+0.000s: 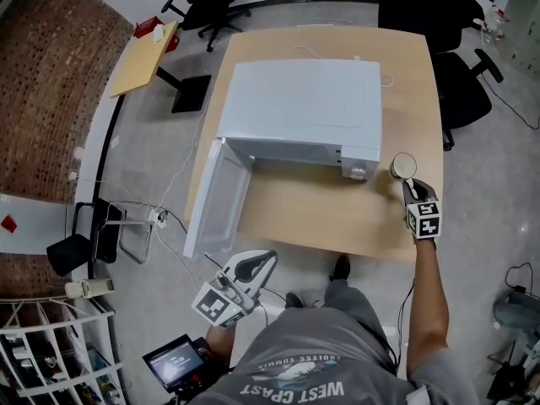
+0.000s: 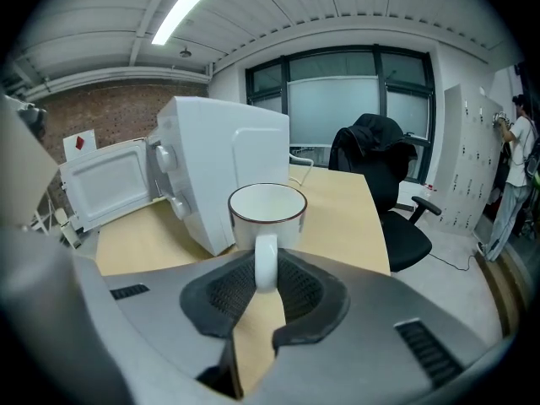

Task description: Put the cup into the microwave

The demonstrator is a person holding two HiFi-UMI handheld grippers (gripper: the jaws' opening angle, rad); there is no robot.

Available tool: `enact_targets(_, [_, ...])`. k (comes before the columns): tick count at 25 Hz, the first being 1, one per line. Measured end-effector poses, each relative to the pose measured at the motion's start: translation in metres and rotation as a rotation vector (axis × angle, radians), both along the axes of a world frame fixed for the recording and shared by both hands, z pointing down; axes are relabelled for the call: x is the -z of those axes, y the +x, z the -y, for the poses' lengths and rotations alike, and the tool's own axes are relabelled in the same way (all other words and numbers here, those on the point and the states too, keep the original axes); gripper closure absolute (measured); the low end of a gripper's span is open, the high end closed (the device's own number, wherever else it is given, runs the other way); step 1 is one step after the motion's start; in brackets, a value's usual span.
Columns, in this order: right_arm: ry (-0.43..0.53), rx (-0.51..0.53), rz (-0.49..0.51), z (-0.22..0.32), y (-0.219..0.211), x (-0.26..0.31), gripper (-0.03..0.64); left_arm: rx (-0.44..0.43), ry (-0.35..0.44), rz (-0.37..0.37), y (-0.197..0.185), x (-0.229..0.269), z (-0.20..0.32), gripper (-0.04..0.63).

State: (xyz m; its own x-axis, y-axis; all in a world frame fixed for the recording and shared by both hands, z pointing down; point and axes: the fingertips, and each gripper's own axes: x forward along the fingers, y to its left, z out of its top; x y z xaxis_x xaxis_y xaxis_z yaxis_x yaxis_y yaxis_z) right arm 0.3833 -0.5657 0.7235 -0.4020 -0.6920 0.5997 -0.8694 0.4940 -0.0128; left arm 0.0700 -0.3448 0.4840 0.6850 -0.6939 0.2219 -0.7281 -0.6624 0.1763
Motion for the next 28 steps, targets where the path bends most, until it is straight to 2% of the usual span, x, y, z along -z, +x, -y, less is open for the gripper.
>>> enact_targets(12, [0.112,0.040,0.037,-0.074,-0.050,0.109,0.546,0.008,0.086,-0.046,-0.042,0.022,-0.060,0.574])
enact_targets(28, [0.193,0.196,0.115,-0.197,-0.204,0.231,0.546,0.046,0.191,-0.138,-0.137,0.046,-0.171,0.575])
